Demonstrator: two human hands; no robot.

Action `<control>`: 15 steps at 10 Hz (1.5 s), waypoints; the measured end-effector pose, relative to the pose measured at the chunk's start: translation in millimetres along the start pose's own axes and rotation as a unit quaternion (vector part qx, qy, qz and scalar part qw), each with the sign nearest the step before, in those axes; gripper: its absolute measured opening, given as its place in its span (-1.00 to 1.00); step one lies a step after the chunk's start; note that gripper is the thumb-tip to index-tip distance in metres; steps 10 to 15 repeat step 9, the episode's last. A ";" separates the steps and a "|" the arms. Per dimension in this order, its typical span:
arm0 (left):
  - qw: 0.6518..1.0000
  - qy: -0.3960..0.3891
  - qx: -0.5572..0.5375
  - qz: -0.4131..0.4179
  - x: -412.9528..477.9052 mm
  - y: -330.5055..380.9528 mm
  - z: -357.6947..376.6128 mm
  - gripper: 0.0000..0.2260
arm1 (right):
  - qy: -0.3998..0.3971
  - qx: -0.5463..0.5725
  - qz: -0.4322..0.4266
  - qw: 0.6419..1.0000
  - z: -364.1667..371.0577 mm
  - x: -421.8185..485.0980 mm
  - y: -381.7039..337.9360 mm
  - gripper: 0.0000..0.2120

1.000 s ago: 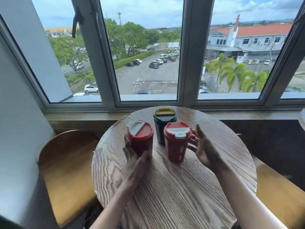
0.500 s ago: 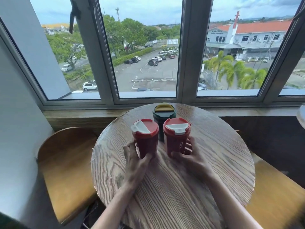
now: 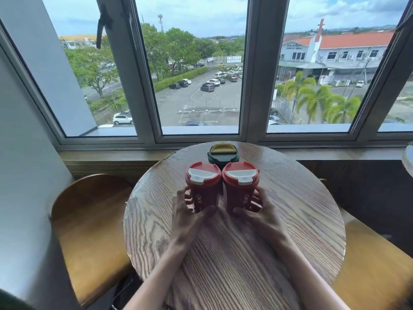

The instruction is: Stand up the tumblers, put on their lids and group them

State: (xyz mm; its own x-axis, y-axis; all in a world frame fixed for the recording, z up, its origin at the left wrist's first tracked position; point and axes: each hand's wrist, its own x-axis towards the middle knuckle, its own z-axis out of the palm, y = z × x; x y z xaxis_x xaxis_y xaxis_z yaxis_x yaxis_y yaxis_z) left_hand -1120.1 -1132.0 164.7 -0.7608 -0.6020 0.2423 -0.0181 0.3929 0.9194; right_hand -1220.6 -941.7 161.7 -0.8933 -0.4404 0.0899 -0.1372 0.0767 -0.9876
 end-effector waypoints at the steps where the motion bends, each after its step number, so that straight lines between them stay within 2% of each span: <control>1: 1.000 0.002 -0.003 0.000 0.0 2.7 3.9 -0.24 | 0.015 -0.001 -0.012 1.000 0.6 -2.1 -4.0 -0.23; 4: 1.000 0.004 0.005 0.017 1.9 -1.9 7.2 -0.25 | 0.004 0.014 -0.020 1.000 -2.7 0.3 0.6 -0.30; 8: 1.000 -0.012 0.001 0.025 -3.4 7.4 4.3 -0.28 | -0.033 -0.019 0.009 0.999 -8.5 -3.1 -13.1 -0.22; 9: 1.000 0.005 0.023 0.000 -16.9 8.0 0.1 -0.19 | 0.012 -0.074 0.010 0.997 -16.3 -20.6 -17.1 -0.15; 15: 1.000 0.005 0.023 0.000 -16.9 8.0 0.1 -0.19 | 0.012 -0.074 0.010 0.997 -16.3 -20.6 -17.1 -0.15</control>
